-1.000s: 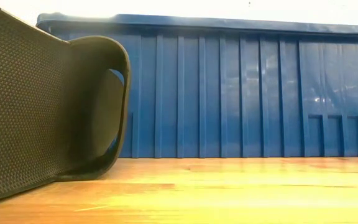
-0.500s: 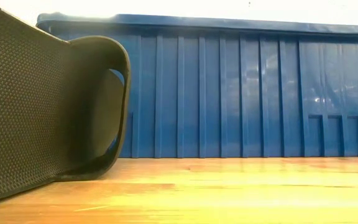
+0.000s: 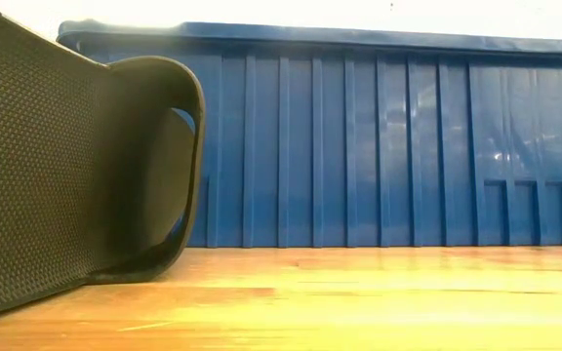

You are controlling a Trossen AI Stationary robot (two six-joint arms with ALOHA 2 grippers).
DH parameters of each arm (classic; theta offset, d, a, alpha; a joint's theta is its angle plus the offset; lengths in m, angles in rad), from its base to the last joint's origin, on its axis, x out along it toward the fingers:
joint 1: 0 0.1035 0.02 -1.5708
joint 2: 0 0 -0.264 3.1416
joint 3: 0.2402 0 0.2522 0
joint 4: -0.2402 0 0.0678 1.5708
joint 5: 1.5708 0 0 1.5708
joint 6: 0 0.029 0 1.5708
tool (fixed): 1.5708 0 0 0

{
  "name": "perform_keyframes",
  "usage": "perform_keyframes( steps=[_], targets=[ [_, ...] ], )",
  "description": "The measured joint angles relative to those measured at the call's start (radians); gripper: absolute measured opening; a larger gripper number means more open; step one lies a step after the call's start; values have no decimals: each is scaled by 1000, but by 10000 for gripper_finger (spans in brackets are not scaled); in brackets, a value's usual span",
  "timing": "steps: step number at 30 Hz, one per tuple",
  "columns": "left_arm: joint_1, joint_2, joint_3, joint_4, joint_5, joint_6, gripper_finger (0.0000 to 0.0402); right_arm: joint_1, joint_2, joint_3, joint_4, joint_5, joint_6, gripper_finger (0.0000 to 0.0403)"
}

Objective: Pick and place slides into bin
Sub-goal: Put the black slide into the blue bin

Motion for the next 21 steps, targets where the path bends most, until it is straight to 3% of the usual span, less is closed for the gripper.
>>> perform_keyframes(
  steps=[8, 16, 21],
  targets=[
    [-81, 77, -2, -33, 96, -131, 160, 0, 0, -1, -1, -3, 3, 106],
    [-132, 131, -2, -363, 92, -147, 160, 0, 2, -2, -1, -33, 3, 97],
    [-160, 166, -3, -517, 43, -79, 160, 0, 3, -2, -2, -106, 3, 92]
  ],
)
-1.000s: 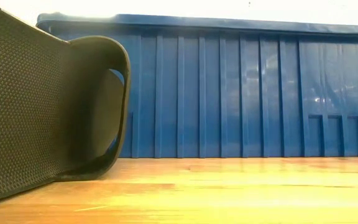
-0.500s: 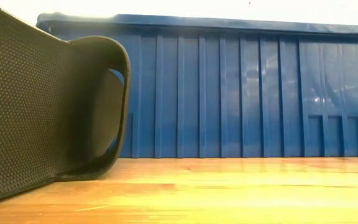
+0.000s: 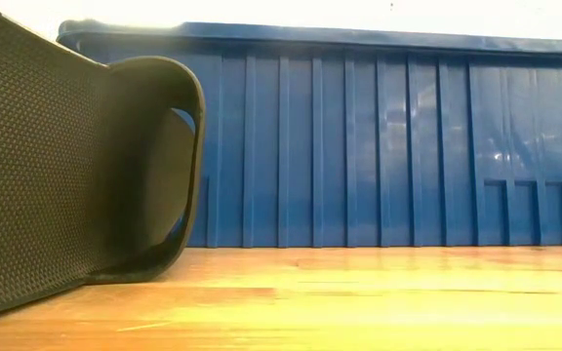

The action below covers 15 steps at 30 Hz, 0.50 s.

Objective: Pick and place slides into bin
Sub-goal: Put the black slide into the blue bin

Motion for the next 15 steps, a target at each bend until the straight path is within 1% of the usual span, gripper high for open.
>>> perform_keyframes(
  steps=[3, 7, 9, 11, 15],
  targets=[
    [-23, 12, 0, -55, -70, 46, 160, 0, 0, 0, -2, -45, 3, 89],
    [-54, 14, 0, -147, -173, 109, 160, 0, 0, 0, -12, -52, 49, 84],
    [-64, 4, -10, -151, -223, 117, 160, 0, 0, 0, -29, -53, 77, 83],
    [-68, -29, -44, -136, -241, 107, 160, 0, 0, 0, -35, -53, 88, 81],
    [-71, -117, -150, -132, -240, 28, 160, 0, 0, 0, -35, -61, 89, 77]
  ],
)
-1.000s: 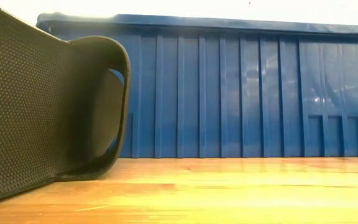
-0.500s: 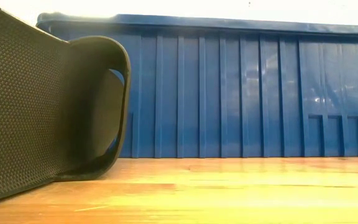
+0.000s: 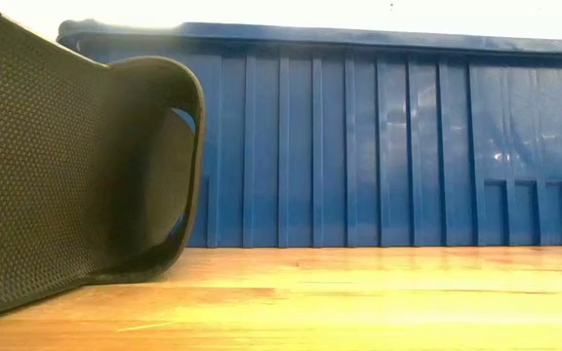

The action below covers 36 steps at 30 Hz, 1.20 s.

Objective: Pick and place slides into bin
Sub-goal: Put the black slide into the blue bin

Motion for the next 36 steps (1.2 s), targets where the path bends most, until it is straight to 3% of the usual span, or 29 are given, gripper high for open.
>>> perform_keyframes(
  steps=[4, 9, 16, 28, 36],
  targets=[
    [-6, -125, -127, 61, 1, -74, 160, 0, 0, 0, -5, -7, 0, 77],
    [-14, -259, -299, 226, 1, 4, 160, 0, 0, 0, -7, -8, -1, 78],
    [-17, -286, -468, 258, 7, 41, 160, 0, 0, 0, -10, -7, -2, 70],
    [-17, -240, -537, 268, 10, 188, 160, 0, 0, 0, -10, -7, -2, 70],
    [-17, -245, -533, 302, 30, 194, 160, 0, 0, 0, -10, -7, -2, 64]
  ],
)
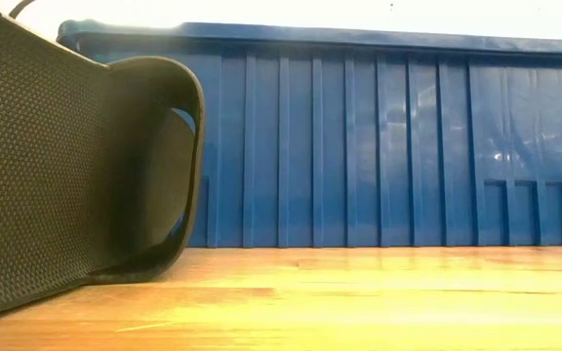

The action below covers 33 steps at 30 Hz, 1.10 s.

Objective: Pick and place slides into bin
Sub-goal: Put the black slide into the blue bin

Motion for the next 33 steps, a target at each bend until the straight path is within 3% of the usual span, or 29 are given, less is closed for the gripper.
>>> perform_keyframes(
  steps=[4, 19, 23, 28, 33],
  targets=[
    [0, -3, -3, 19, 49, -2, 160, 0, 0, 0, 0, 0, 0, 63],
    [0, 111, -109, 38, -44, -9, 158, 0, 0, 0, 0, 4, 0, 63],
    [1, 150, -101, 34, -49, -8, 119, 0, 0, 0, 0, 3, 0, 63],
    [2, 160, -80, 27, -30, -9, 22, 0, 0, 0, -1, 3, 0, 63],
    [2, 137, -49, 14, 32, -8, 9, 0, 0, 0, -4, 1, -1, 63]
  ],
)
